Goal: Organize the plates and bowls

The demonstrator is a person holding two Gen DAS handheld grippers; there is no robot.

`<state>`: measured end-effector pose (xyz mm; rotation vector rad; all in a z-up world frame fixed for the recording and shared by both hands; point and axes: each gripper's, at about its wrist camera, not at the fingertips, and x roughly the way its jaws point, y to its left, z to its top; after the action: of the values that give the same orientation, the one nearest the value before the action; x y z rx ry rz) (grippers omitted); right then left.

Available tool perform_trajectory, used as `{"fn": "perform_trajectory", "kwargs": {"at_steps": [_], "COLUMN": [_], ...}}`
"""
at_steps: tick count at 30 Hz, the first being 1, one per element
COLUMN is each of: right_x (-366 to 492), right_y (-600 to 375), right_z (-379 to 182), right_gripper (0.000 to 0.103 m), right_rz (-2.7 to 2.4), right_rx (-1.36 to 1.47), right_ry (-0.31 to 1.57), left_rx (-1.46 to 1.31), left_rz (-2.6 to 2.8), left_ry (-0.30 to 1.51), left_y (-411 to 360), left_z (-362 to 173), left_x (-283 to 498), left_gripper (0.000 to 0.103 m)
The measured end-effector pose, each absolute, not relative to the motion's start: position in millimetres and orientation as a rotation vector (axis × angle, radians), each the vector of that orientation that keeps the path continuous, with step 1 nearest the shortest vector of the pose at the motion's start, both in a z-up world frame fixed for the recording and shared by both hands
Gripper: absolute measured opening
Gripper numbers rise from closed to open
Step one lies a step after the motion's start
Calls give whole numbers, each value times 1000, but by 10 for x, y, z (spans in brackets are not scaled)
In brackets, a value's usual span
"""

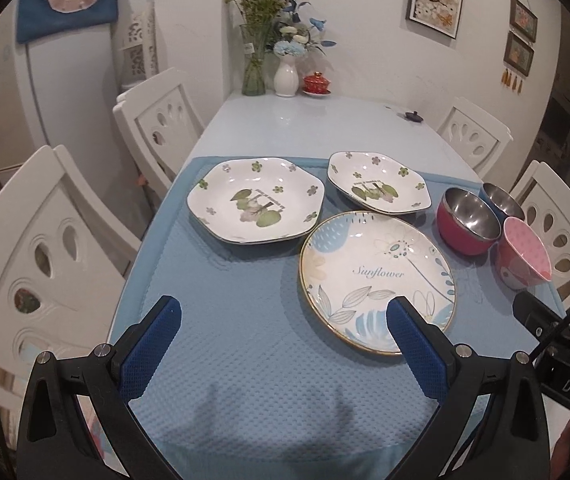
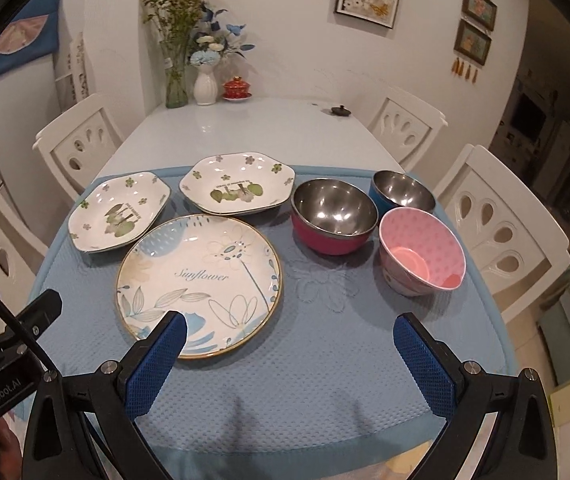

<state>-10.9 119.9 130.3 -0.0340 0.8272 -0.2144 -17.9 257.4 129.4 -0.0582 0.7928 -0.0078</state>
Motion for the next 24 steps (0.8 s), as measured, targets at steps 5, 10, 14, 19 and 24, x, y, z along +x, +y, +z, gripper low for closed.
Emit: {"fn": "perform_trajectory", "kwargs": {"at_steps": [5, 10, 14, 19, 24], "right_x": [-15, 97, 200, 313, 363], "right_y": [1192, 1213, 1241, 1230, 1241], "right_z": [1272, 1236, 1212, 1190, 1155], "right_gripper": [103, 103, 103, 103, 103], "right_rz": [-222, -221, -227, -228, -221], "right_rx": [-24, -37, -47, -48, -45], "right_ry": [838, 854, 865, 882, 897], "left_rx": [-58, -63, -60, -61, -68], "left_rz": [-27, -46, -54, -55, -47], "left_ry": [804, 827, 835, 842, 849], "left_y": [2611, 2609, 2598, 2598, 2608], "left_z": [1263, 1209, 1190, 1169, 1152], "left_x": [-52, 83, 164, 222, 242], "left_gripper": [102, 102, 102, 102, 102]}}
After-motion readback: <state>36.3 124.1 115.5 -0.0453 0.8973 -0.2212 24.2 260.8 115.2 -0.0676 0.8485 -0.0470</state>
